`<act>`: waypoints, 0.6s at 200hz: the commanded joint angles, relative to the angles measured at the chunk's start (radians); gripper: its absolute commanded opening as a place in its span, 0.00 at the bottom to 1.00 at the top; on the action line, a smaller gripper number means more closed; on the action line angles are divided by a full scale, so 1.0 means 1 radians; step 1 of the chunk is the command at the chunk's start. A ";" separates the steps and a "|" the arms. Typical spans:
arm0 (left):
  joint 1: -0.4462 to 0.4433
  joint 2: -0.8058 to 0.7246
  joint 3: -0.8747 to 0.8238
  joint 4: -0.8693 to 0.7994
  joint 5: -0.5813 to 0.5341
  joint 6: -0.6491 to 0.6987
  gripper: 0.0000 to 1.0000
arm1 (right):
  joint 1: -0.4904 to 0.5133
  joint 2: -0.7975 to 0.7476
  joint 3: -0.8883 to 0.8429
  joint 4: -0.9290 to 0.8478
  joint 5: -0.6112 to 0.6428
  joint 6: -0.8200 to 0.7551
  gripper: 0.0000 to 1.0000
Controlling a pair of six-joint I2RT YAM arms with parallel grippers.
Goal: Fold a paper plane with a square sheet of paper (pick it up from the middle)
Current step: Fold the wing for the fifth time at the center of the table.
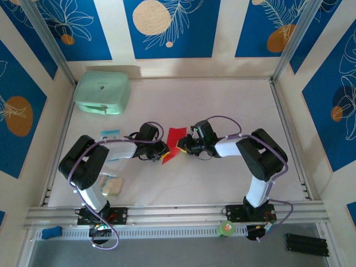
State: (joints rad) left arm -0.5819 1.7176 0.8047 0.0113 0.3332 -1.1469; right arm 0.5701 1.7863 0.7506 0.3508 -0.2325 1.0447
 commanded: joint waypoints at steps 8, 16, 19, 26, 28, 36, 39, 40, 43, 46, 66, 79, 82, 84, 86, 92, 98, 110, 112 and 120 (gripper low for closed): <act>0.020 -0.032 -0.019 -0.048 -0.004 0.013 0.24 | 0.003 -0.004 0.024 -0.053 0.011 -0.034 0.10; 0.026 -0.048 -0.021 -0.050 -0.009 0.027 0.24 | 0.002 -0.013 0.028 -0.065 0.015 -0.035 0.08; 0.027 -0.055 -0.022 -0.048 -0.011 0.035 0.24 | 0.001 -0.017 0.029 -0.071 0.019 -0.034 0.07; 0.029 -0.072 -0.022 -0.049 -0.021 0.057 0.26 | 0.000 -0.030 0.030 -0.083 0.027 -0.034 0.06; 0.030 -0.078 -0.022 -0.051 -0.026 0.066 0.26 | -0.001 -0.034 0.031 -0.087 0.028 -0.034 0.06; 0.030 -0.100 -0.021 -0.058 -0.043 0.105 0.32 | -0.003 -0.049 0.034 -0.103 0.038 -0.034 0.06; 0.031 -0.107 -0.020 -0.062 -0.049 0.119 0.35 | -0.004 -0.055 0.035 -0.110 0.042 -0.034 0.06; 0.031 -0.111 -0.020 -0.063 -0.051 0.127 0.35 | -0.004 -0.058 0.035 -0.112 0.043 -0.034 0.05; 0.031 -0.116 -0.018 -0.065 -0.055 0.145 0.37 | -0.005 -0.064 0.036 -0.119 0.045 -0.032 0.05; 0.031 -0.126 -0.016 -0.066 -0.058 0.163 0.39 | -0.006 -0.069 0.038 -0.127 0.050 -0.031 0.05; 0.028 -0.169 -0.020 -0.051 -0.078 0.275 0.47 | -0.013 -0.099 0.047 -0.178 0.063 -0.016 0.05; 0.028 -0.194 -0.033 -0.022 -0.082 0.353 0.52 | -0.022 -0.115 0.054 -0.212 0.065 0.003 0.05; 0.028 -0.198 -0.036 -0.012 -0.082 0.372 0.53 | -0.024 -0.120 0.055 -0.221 0.067 0.008 0.05; 0.027 -0.201 -0.039 -0.004 -0.082 0.386 0.54 | -0.025 -0.121 0.057 -0.227 0.067 0.011 0.05; 0.024 -0.204 -0.041 0.004 -0.080 0.399 0.55 | -0.025 -0.124 0.056 -0.229 0.068 0.014 0.04; 0.021 -0.214 -0.046 0.020 -0.082 0.438 0.57 | -0.031 -0.130 0.060 -0.249 0.068 0.028 0.04; 0.018 -0.223 -0.047 0.029 -0.084 0.477 0.60 | -0.036 -0.136 0.062 -0.260 0.066 0.041 0.04; 0.009 -0.239 -0.051 0.059 -0.083 0.569 0.65 | -0.049 -0.147 0.067 -0.287 0.061 0.064 0.04; 0.007 -0.242 -0.053 0.065 -0.086 0.584 0.66 | -0.049 -0.148 0.067 -0.291 0.059 0.068 0.04; -0.005 -0.250 -0.056 0.080 -0.099 0.644 0.68 | -0.056 -0.154 0.072 -0.305 0.058 0.085 0.04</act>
State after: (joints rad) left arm -0.5636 1.5055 0.7673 0.0238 0.2642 -0.7448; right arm 0.5346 1.6684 0.7979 0.1429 -0.1799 1.0687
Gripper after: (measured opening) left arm 0.651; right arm 0.045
